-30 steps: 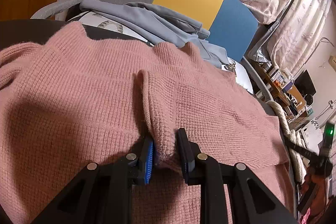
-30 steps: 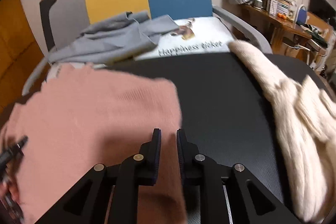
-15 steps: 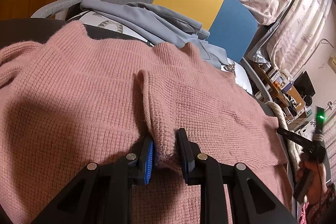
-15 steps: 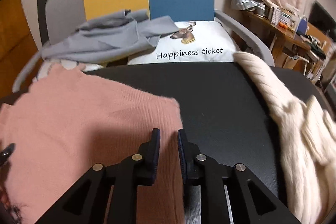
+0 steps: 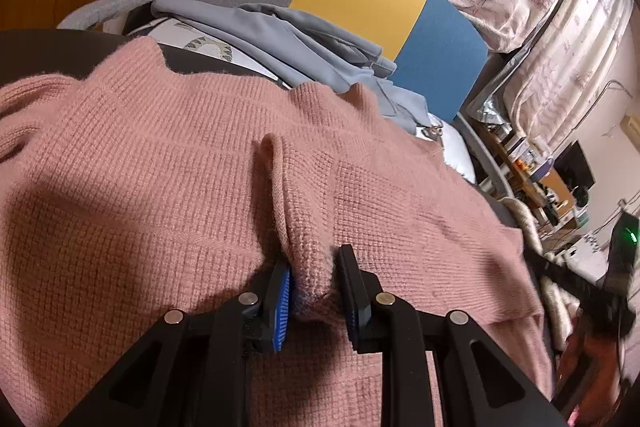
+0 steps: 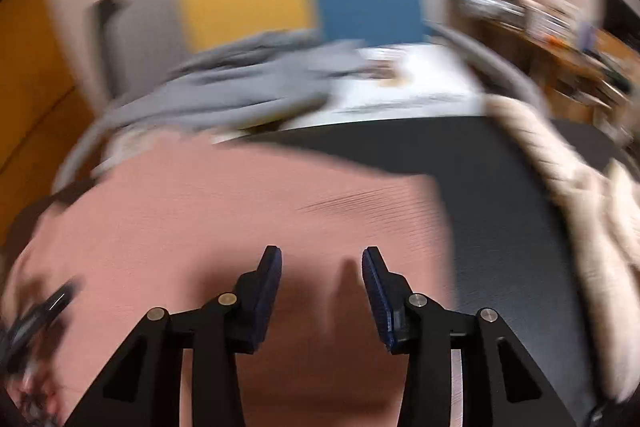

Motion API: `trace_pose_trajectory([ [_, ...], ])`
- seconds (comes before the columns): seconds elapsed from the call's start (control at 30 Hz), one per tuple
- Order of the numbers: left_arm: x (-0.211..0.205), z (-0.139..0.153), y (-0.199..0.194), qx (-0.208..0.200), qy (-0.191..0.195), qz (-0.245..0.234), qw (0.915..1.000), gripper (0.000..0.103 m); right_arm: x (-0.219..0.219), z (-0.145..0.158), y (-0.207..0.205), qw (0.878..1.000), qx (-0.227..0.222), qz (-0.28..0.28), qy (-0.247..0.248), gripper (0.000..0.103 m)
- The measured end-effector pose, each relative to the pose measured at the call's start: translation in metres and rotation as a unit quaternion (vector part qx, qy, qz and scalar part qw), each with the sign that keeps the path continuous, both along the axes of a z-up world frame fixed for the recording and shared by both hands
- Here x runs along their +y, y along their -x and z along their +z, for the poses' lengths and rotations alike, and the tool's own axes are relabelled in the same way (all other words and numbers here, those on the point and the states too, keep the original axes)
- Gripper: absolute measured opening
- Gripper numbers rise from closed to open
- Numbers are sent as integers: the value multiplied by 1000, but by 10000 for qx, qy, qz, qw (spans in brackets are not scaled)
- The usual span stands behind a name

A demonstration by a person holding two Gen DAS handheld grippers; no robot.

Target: Fold clothes

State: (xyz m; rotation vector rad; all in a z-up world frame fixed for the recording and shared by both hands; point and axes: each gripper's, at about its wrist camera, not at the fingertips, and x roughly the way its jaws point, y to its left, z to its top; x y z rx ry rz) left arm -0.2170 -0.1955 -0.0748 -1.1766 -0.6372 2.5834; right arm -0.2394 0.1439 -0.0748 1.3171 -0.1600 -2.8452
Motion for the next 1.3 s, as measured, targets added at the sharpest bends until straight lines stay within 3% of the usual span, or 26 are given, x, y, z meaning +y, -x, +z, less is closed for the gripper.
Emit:
trace_pose_trajectory([
  [0.13, -27, 16, -27, 67, -173, 265, 9995, 22, -81, -12, -16, 9947, -58, 1021, -137, 44],
  [0.2, -51, 28, -51, 250, -124, 565, 9980, 23, -104, -22, -18, 9923, -64, 1168, -406, 46],
  [0.3, -96, 48, -96, 634, 551, 903, 9924, 26, -109, -21, -18, 9923, 35, 1096, -577, 46],
  [0.43, -149, 61, -152, 803, 1312, 803, 9848, 37, -106, -21, -16, 9933, 67, 1052, -468, 47],
  [0.53, -189, 61, -186, 600, 1530, 687, 9840, 43, -110, -22, -14, 9926, 90, 1053, -591, 48],
  [0.7, -229, 45, -226, 87, 1474, 606, 9872, 49, -110, -22, -19, 9923, 108, 1042, -654, 49],
  [0.87, -223, 20, -233, -281, 2527, 592, 9653, 49, -111, -22, -20, 9923, 116, 1031, -678, 49],
  [0.97, -224, 7, -228, -401, 2912, 669, 9535, 51, -111, -22, -20, 9925, 116, 1026, -662, 49],
  [1.0, -225, 6, -228, -373, 2944, 656, 9527, 48, -110, -22, -20, 9925, 117, 1025, -657, 49],
  [1.07, -226, 6, -224, -478, 2770, 517, 9583, 33, -110, -22, -21, 9924, 118, 1028, -662, 49],
  [1.1, -226, 8, -221, -564, 2674, 424, 9610, 11, -110, -22, -21, 9924, 118, 1029, -666, 50],
  [1.13, -225, 12, -217, -668, 2573, 302, 9635, 5, -110, -22, -21, 9923, 119, 1028, -676, 50],
  [1.3, -229, 64, -193, -791, 1831, -130, 9798, 5, -109, -22, -21, 9926, 122, 1032, -635, 50],
])
